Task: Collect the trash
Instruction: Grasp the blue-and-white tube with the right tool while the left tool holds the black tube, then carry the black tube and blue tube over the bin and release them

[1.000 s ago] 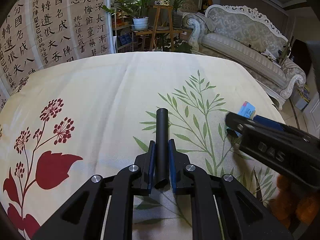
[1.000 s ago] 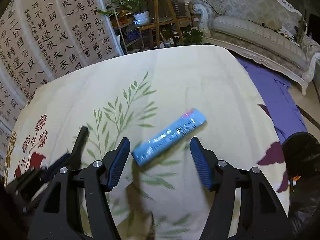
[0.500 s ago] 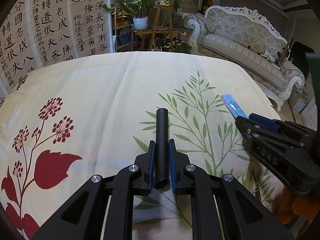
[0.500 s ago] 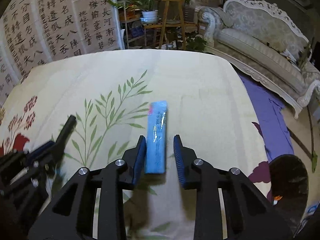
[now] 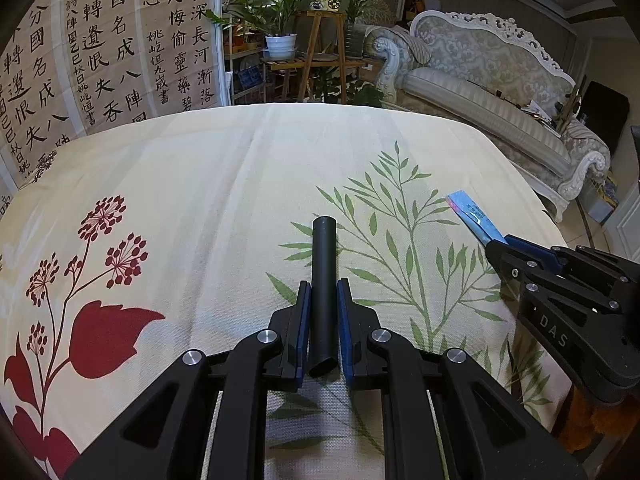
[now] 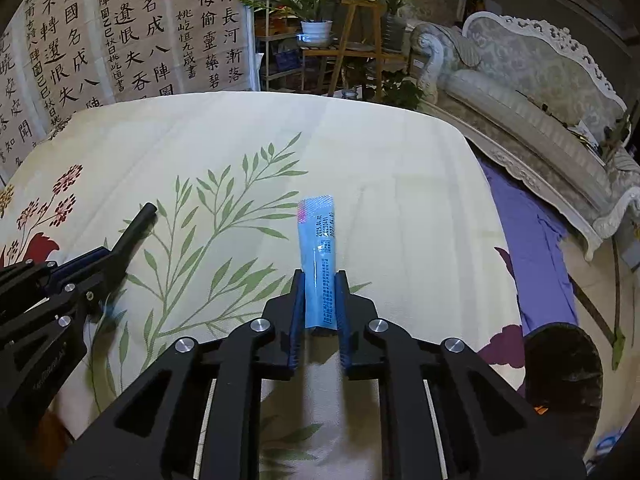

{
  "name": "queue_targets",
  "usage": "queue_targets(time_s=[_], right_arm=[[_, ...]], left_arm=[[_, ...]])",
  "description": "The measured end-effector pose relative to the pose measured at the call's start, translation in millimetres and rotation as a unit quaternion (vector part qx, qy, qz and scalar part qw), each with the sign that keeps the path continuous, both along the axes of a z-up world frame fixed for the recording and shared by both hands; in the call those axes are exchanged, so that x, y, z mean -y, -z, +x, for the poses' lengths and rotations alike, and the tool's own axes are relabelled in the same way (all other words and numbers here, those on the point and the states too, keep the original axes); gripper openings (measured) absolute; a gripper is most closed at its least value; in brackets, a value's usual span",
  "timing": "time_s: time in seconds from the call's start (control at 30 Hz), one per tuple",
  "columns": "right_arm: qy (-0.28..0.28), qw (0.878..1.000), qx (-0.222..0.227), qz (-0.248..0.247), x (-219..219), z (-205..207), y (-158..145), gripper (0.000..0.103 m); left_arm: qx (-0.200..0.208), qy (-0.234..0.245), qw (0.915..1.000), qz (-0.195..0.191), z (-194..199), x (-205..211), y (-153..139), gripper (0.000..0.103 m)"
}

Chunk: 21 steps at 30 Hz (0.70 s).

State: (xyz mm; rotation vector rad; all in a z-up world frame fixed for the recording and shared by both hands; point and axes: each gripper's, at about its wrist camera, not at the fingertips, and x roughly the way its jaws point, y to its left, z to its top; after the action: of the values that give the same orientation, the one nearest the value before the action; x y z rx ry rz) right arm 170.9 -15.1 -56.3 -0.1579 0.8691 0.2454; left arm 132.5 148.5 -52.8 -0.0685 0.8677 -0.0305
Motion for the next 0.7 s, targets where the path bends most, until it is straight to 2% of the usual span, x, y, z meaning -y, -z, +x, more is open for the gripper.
queue_targets(time_s=[0.4, 0.7], right_arm=[[0.017, 1.000, 0.007, 0.022, 15, -30, -7, 0.012], [0.030, 0.999, 0.027, 0.035, 39, -76, -19, 0.012]], left_arm=[[0.003, 0.003, 1.0000, 0.009, -3, 3, -2, 0.014], [0.020, 0.016, 0.9996, 0.013, -33, 22, -10, 0.014]])
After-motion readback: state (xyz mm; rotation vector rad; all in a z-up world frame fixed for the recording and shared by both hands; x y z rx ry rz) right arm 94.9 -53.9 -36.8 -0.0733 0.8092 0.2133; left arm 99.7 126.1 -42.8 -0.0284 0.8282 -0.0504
